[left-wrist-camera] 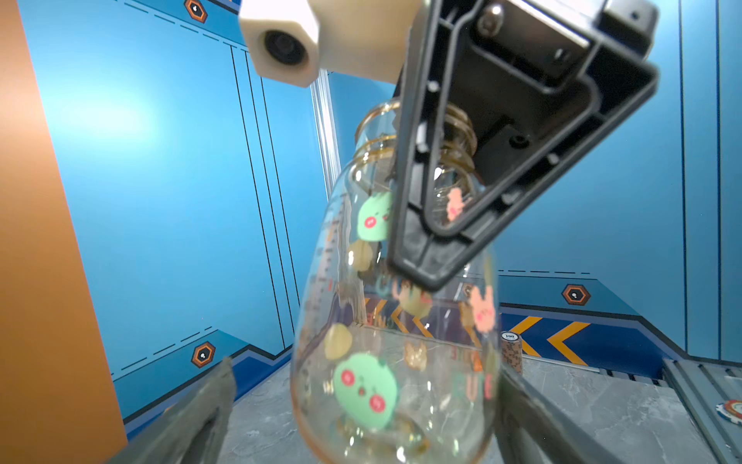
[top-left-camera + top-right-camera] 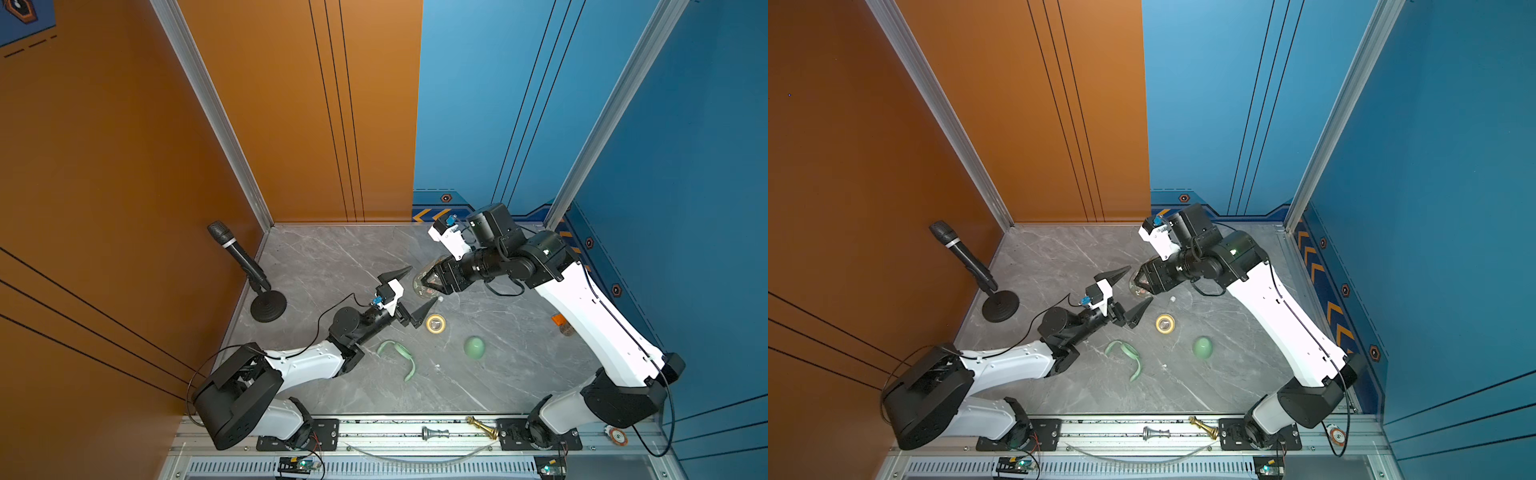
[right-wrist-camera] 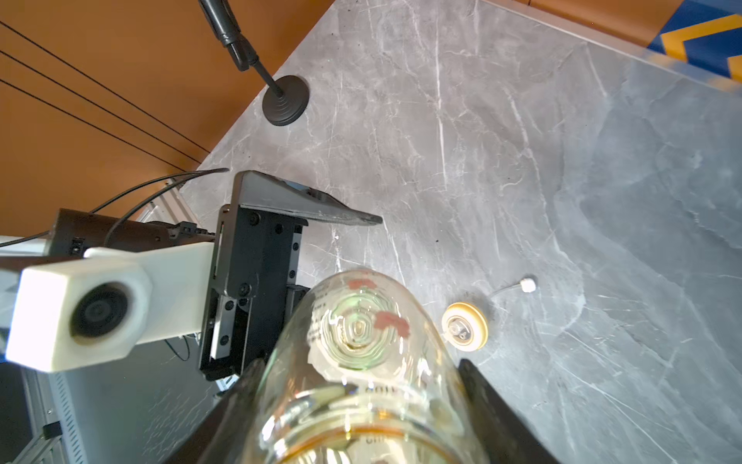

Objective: Assemble the baby bottles
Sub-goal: Pick up the baby bottle from the center of the board.

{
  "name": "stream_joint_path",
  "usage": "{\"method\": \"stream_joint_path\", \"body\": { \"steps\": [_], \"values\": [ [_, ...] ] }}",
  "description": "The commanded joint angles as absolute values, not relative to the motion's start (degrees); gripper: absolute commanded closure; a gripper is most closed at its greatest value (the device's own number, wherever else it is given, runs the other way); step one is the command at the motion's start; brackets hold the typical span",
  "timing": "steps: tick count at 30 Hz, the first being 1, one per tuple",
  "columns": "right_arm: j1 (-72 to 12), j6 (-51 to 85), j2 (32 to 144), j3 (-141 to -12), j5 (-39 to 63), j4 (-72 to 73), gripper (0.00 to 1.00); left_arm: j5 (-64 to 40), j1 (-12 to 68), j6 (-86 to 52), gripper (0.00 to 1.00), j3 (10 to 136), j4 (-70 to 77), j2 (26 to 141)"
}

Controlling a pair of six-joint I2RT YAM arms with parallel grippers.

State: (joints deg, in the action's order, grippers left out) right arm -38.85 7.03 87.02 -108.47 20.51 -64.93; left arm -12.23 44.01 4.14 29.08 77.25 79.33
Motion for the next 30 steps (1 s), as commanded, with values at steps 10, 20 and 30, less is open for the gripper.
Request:
{"method": "stream_joint_path", "body": {
  "steps": [10, 20, 30],
  "values": [
    [-43.5, 11.8, 88.0, -106.0, 23.8, -65.4, 0.50, -10.0, 43.8, 7.7, 0.02, 29.1, 80.5, 77.8],
    [-43.8, 12.6, 88.1, -103.5, 24.0, -64.6, 0.50, -11.2, 43.1, 7.5, 0.10, 28.2, 80.1, 76.2],
    [-43.1, 12.4, 88.1, -100.3, 24.5, -64.2, 0.49, -12.6, 42.1, 6.9, 0.41, 27.5, 79.3, 74.2]
  ]
}}
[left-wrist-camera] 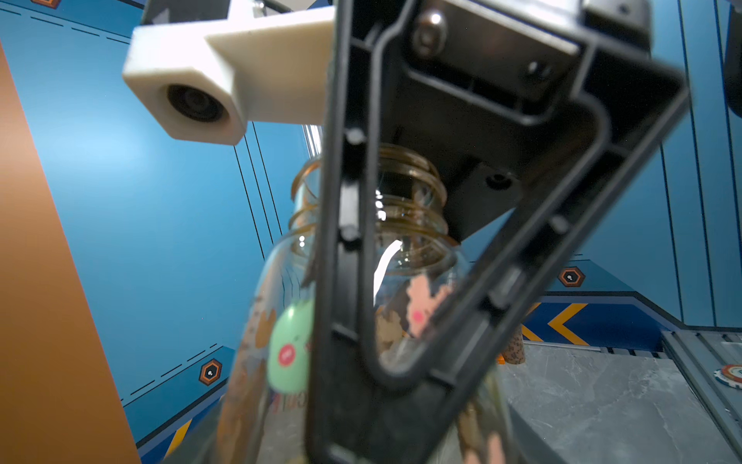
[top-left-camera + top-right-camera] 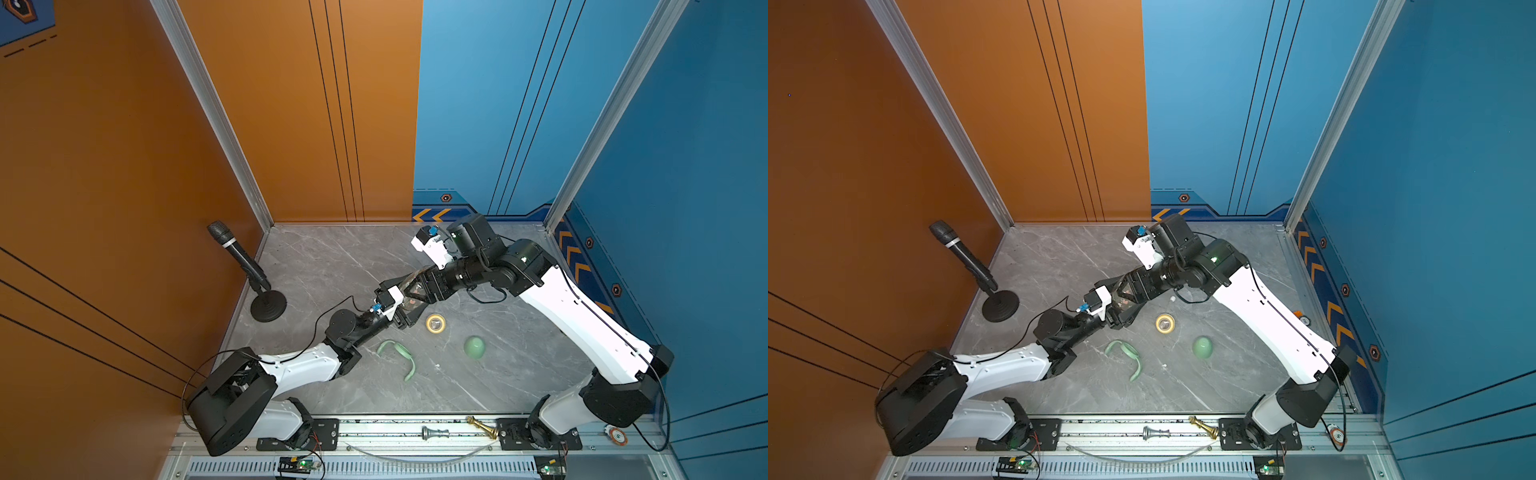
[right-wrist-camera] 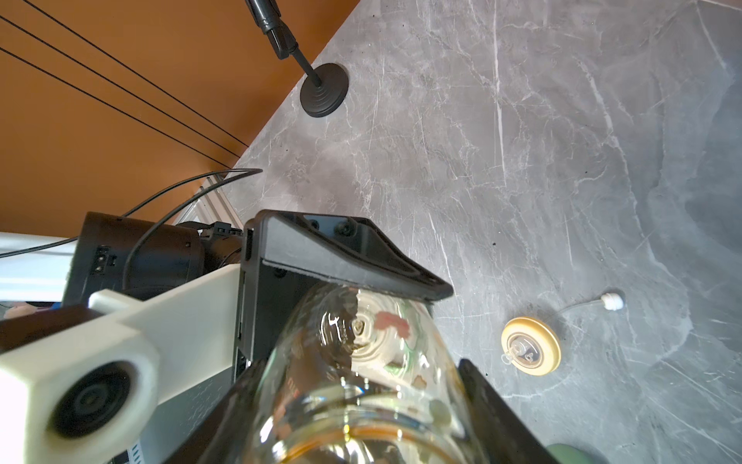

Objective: Assemble the baby bottles
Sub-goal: Pick up the baby bottle from the center of the board, then pick up the handle at the center of the board.

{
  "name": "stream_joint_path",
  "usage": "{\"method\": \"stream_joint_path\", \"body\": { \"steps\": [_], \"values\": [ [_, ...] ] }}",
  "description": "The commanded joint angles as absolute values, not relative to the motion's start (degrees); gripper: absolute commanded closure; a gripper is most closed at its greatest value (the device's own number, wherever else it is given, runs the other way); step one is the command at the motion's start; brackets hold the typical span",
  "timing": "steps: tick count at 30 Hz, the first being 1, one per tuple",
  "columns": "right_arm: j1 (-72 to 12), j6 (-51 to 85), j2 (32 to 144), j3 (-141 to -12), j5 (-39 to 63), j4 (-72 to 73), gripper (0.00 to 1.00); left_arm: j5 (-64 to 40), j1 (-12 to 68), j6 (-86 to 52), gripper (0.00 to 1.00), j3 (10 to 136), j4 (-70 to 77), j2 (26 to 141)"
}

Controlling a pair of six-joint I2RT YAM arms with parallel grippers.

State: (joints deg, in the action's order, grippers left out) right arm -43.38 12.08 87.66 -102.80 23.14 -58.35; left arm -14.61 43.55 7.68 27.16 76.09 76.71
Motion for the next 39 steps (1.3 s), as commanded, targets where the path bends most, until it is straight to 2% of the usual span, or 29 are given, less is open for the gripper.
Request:
{"method": "stream_joint_path", "body": {
  "steps": [1, 3, 6, 8, 9, 13, 16, 20, 22, 24, 26, 30, 32, 37, 39],
  "values": [
    [-43.0, 12.5, 87.9, -100.1, 24.5, -64.2, 0.49, -13.0, 42.0, 7.2, 0.44, 27.5, 78.6, 73.9],
    [-42.7, 12.7, 87.7, -100.0, 24.3, -64.2, 0.41, -13.6, 41.9, 7.3, 0.49, 27.3, 77.9, 73.3],
    [-41.8, 13.6, 86.6, -100.9, 23.5, -63.1, 0.22, -14.0, 41.6, 6.2, 0.55, 26.5, 79.0, 72.7],
    [-37.6, 18.1, 83.8, -100.2, 23.6, -58.8, 0.11, -13.5, 40.7, 4.8, 0.57, 24.9, 80.2, 72.2],
    [-34.3, 20.9, 82.1, -100.2, 24.5, -57.0, 0.00, -13.0, 40.1, 4.0, 0.57, 23.8, 80.6, 71.9],
    [-23.0, 28.0, 75.8, -100.8, 30.3, -52.0, 0.00, -11.9, 39.2, 3.7, 0.60, 19.6, 80.7, 70.5],
    [-16.5, 30.8, 74.2, -100.0, 31.8, -53.7, 0.00, -10.8, 38.6, 4.2, 0.60, 17.5, 80.7, 68.1],
    [-11.8, 29.6, 75.5, -94.1, 29.9, -58.4, 0.00, -10.2, 36.6, 3.5, 0.60, 15.5, 80.7, 63.4],
    [-13.5, 26.5, 76.0, -90.3, 25.5, -60.2, 0.00, -10.0, 35.6, 2.8, 0.60, 14.6, 80.6, 60.2],
    [-16.0, 26.6, 76.5, -83.7, 28.1, -56.7, 0.00, -9.7, 35.0, 2.0, 0.60, 13.8, 80.1, 57.0],
    [-22.2, 26.9, 78.0, -78.2, 29.1, -52.7, 0.02, -9.1, 34.8, 1.9, 0.60, 13.3, 78.3, 53.5],
    [-37.9, 32.4, 82.4, -67.5, 29.3, -38.8, 0.17, -7.8, 35.5, 2.8, 0.61, 12.9, 70.3, 45.3],
    [-42.3, 37.5, 83.0, -60.9, 30.3, -30.6, 0.27, -6.8, 35.9, 3.2, 0.60, 12.5, 67.9, 42.2],
    [-47.0, 47.4, 78.8, -46.9, 24.7, -15.5, 0.38, -6.1, 37.0, 4.5, 0.60, 12.6, 61.4, 37.1],
    [-49.0, 49.8, 78.4, -43.3, 25.0, -10.1, 0.38, -5.6, 37.3, 4.8, 0.60, 12.3, 61.4, 36.7]
  ]
}}
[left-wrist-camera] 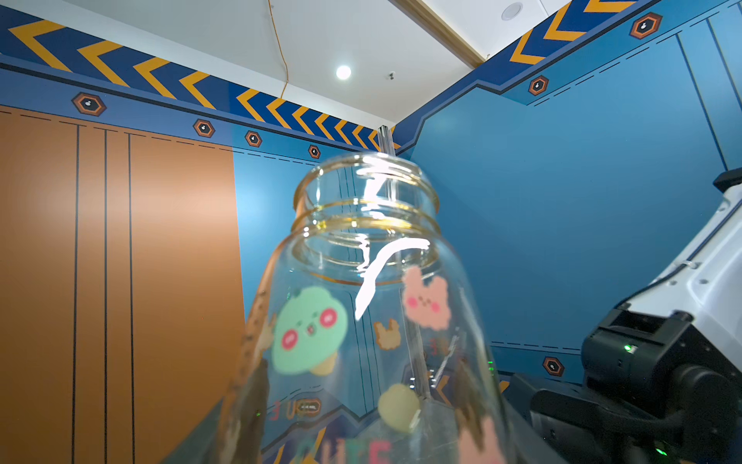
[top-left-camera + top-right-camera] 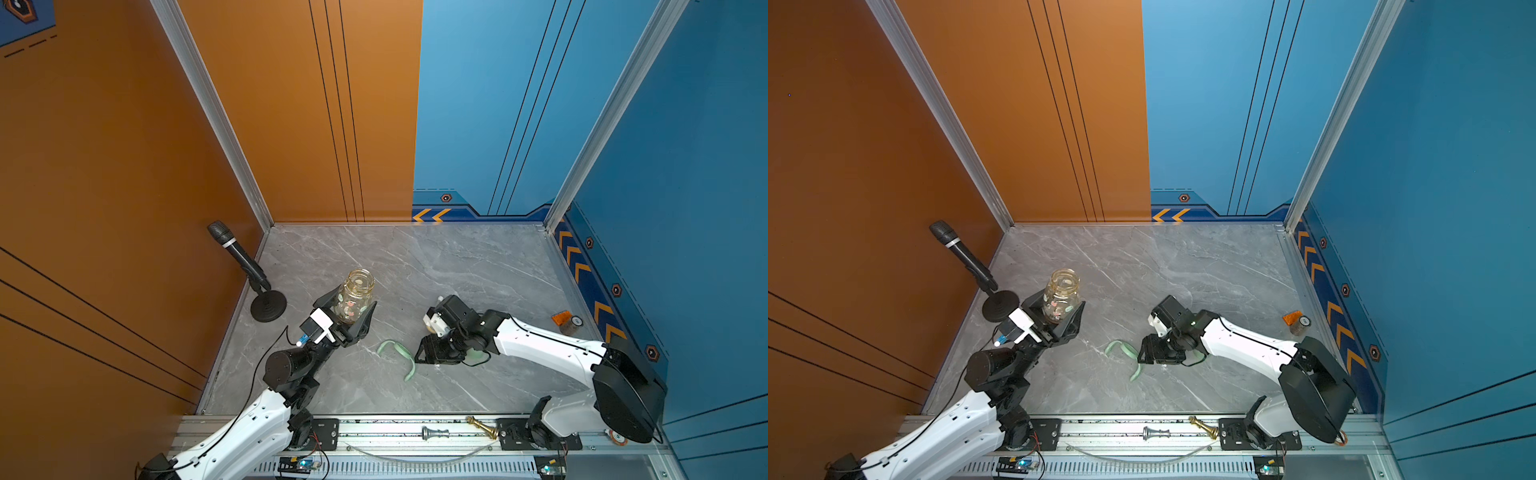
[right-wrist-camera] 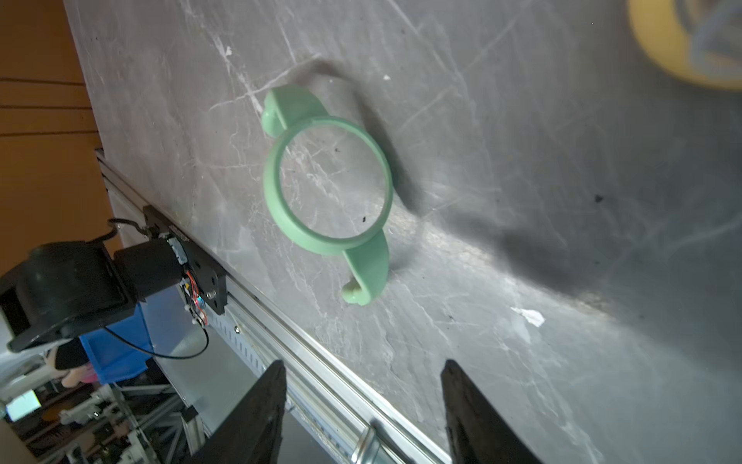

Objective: Assemble the baby bottles
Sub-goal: Pick up the handle at the center of the board.

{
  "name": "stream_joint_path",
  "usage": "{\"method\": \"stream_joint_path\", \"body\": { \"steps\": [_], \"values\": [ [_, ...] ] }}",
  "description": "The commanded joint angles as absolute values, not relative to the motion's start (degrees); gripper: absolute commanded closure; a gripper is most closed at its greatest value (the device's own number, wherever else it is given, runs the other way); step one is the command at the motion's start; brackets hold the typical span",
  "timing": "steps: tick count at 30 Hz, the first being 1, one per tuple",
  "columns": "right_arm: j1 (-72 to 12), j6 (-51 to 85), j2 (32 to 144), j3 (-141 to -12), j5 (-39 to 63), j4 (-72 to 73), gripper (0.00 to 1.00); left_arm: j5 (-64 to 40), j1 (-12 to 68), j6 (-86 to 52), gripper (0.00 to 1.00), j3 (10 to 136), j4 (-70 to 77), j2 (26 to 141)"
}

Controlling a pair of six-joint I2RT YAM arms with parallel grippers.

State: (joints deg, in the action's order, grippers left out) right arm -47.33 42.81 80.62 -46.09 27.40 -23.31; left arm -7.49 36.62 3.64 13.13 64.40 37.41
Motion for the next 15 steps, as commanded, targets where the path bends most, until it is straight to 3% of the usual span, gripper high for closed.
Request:
{"method": "stream_joint_path", "body": {
  "steps": [1, 15],
  "values": [
    [-50.0, 50.2, 78.5, -42.2, 23.9, -9.4, 0.38, -5.6, 37.4, 4.9, 0.60, 12.3, 61.1, 36.5],
    [-53.6, 52.8, 87.7, -37.8, 19.2, -1.1, 0.60, -5.1, 37.8, 5.4, 0.60, 13.0, 58.4, 35.5]
  ]
}}
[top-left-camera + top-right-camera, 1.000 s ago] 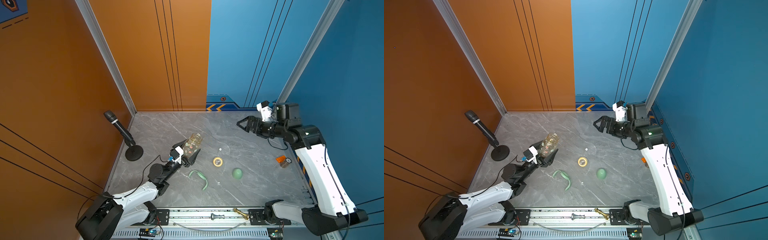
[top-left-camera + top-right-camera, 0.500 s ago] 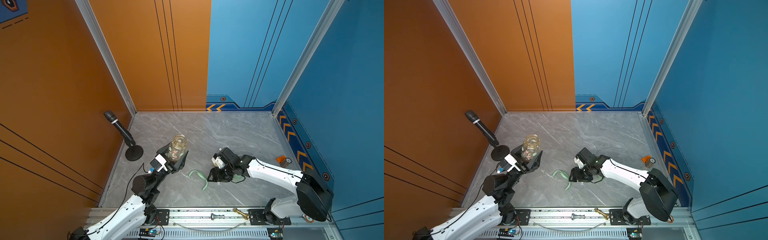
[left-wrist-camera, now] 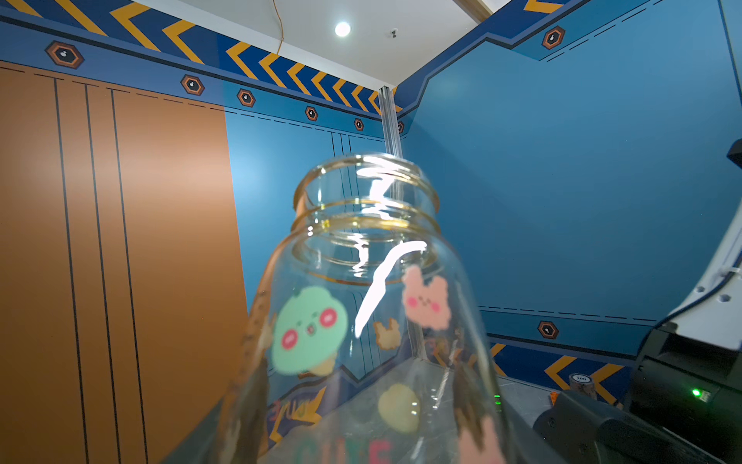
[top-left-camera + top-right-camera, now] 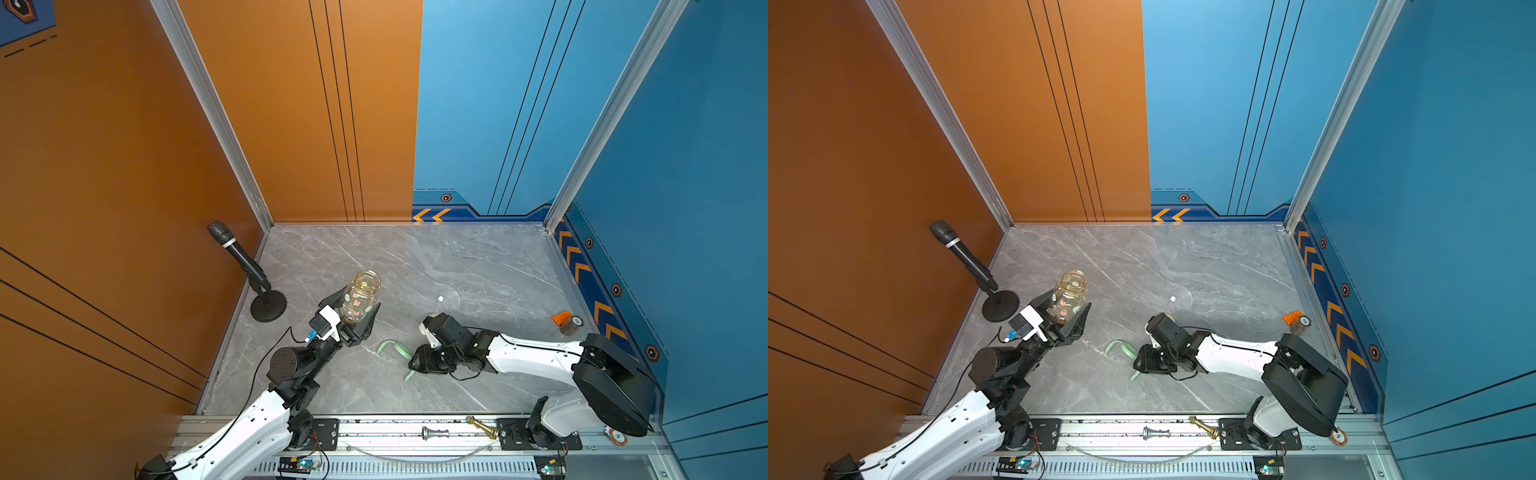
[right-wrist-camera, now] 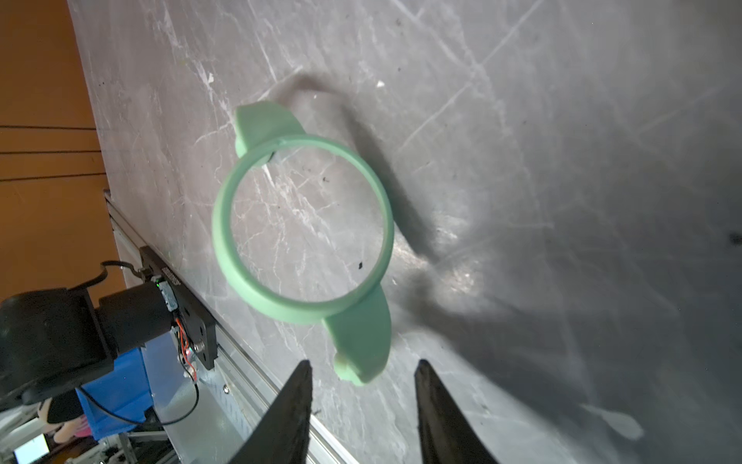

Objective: Assemble the baby bottles
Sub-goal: Pick up the handle at the center of the board, then put on the handle of the baby bottle.

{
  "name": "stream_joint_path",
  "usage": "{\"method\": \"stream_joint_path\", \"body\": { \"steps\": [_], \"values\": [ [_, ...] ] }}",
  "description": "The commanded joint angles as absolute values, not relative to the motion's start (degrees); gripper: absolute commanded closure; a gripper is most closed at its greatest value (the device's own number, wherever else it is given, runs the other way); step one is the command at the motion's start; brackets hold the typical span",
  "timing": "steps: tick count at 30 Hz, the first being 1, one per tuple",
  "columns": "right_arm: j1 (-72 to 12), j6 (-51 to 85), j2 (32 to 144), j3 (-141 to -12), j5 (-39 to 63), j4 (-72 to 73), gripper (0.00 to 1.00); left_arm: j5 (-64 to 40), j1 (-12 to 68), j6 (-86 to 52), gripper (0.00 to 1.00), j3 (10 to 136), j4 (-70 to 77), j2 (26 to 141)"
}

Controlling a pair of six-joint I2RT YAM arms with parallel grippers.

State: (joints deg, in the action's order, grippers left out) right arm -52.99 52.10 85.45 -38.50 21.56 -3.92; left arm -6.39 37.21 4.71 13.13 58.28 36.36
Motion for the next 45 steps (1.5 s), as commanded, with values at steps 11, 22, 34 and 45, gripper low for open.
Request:
{"method": "stream_joint_path", "body": {
  "steps": [11, 22, 34, 45],
  "values": [
    [-54.0, 47.6, 89.0, -42.6, 17.0, -7.2, 0.96, -5.0, 37.8, 5.4, 0.60, 13.2, 57.0, 35.7],
    [-47.6, 29.7, 65.3, -75.5, -14.0, -51.8, 1.00, -2.3, 41.5, -1.9, 0.62, 19.1, 65.6, 48.7],
    [-53.7, 14.3, 71.8, -92.2, -19.8, -37.8, 1.00, 2.0, 50.0, -2.4, 0.64, 27.7, 80.7, 68.0],
    [-57.1, 13.1, 67.7, -84.9, -19.9, -32.8, 1.00, 2.5, 49.2, -4.6, 0.67, 28.7, 80.6, 67.7]
  ]
}}
